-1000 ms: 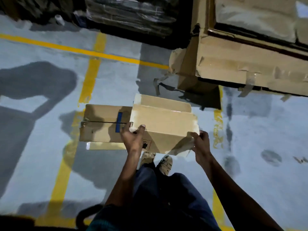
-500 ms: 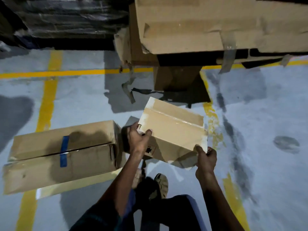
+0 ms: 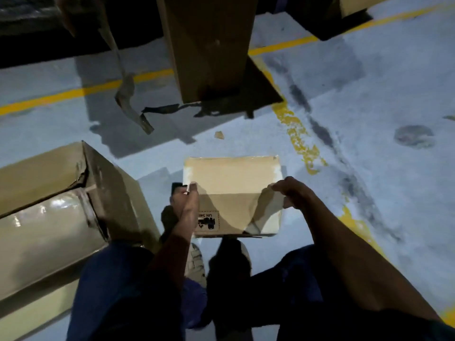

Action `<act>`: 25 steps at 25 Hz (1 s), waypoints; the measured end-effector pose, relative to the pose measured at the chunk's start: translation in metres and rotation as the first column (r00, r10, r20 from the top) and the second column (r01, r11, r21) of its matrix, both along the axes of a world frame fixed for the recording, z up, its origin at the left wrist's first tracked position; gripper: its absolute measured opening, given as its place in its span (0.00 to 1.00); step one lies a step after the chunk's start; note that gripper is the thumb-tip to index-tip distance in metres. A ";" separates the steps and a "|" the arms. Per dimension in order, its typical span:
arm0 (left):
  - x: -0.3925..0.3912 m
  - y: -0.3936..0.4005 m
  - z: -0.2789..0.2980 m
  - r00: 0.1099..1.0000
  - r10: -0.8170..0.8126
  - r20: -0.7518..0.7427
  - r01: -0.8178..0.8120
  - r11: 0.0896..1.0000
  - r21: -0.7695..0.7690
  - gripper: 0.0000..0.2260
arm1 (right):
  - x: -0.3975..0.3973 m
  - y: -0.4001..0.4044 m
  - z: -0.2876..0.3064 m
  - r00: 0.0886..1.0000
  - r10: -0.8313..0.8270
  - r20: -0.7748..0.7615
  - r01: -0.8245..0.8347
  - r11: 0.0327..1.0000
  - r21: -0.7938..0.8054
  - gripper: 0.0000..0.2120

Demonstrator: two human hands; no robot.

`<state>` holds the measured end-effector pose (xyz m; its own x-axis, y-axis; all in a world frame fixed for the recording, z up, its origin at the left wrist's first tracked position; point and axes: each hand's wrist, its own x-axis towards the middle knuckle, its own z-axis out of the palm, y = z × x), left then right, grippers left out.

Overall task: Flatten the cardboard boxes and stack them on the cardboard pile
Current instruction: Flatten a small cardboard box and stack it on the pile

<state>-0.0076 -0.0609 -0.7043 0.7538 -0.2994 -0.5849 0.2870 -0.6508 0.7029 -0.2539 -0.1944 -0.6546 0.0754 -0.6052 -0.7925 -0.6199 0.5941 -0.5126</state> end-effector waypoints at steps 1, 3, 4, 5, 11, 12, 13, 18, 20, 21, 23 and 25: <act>-0.003 0.008 -0.002 1.000 -0.018 -0.005 0.018 1.000 0.002 0.16 | -0.006 0.006 -0.002 0.993 0.115 -0.035 -0.114 0.993 0.031 0.11; -0.007 0.024 0.007 0.996 -0.076 -0.051 0.078 0.996 0.041 0.17 | -0.014 0.023 -0.004 0.964 0.244 -0.107 -0.234 0.967 0.098 0.08; -0.009 0.033 0.007 0.990 -0.099 -0.096 0.104 0.994 0.047 0.19 | -0.015 0.033 -0.003 0.963 0.234 -0.136 -0.224 0.971 0.086 0.08; -0.010 0.041 0.005 0.982 -0.112 -0.151 0.120 0.992 0.044 0.21 | -0.016 0.040 -0.002 0.971 0.199 -0.133 -0.191 0.979 0.067 0.12; -0.020 0.055 0.003 0.946 -0.050 -0.319 0.053 0.999 0.000 0.25 | -0.016 0.055 0.007 0.974 0.124 -0.191 -0.098 0.986 0.135 0.30; -0.020 0.054 0.005 0.950 -0.021 -0.312 0.026 1.000 0.012 0.27 | -0.021 0.052 0.001 0.995 0.020 -0.098 -0.010 0.995 0.098 0.29; -0.020 0.054 0.003 0.951 0.005 -0.309 0.002 1.000 0.022 0.30 | -0.022 0.047 -0.004 0.997 -0.072 -0.005 0.072 0.995 0.073 0.29; -0.031 0.052 -0.002 0.878 0.082 -0.471 -0.137 0.987 -0.082 0.41 | -0.008 0.019 -0.015 0.948 -0.293 0.126 0.307 0.945 -0.112 0.42; -0.032 0.049 -0.007 0.843 0.139 -0.520 -0.211 0.974 -0.081 0.44 | 0.002 0.016 -0.022 0.953 -0.289 0.089 0.300 0.941 -0.155 0.48; -0.031 0.048 -0.011 0.819 0.145 -0.555 -0.229 0.970 -0.085 0.44 | 0.004 0.015 -0.025 0.947 -0.311 0.079 0.320 0.935 -0.152 0.49; -0.029 0.046 -0.014 0.789 0.129 -0.601 -0.232 0.968 -0.097 0.39 | 0.001 0.010 -0.031 0.909 -0.396 0.133 0.408 0.909 -0.084 0.44; -0.028 0.047 -0.016 0.811 0.078 -0.580 -0.176 0.978 -0.116 0.28 | 0.000 0.002 -0.028 0.793 -0.534 0.293 0.538 0.840 0.074 0.47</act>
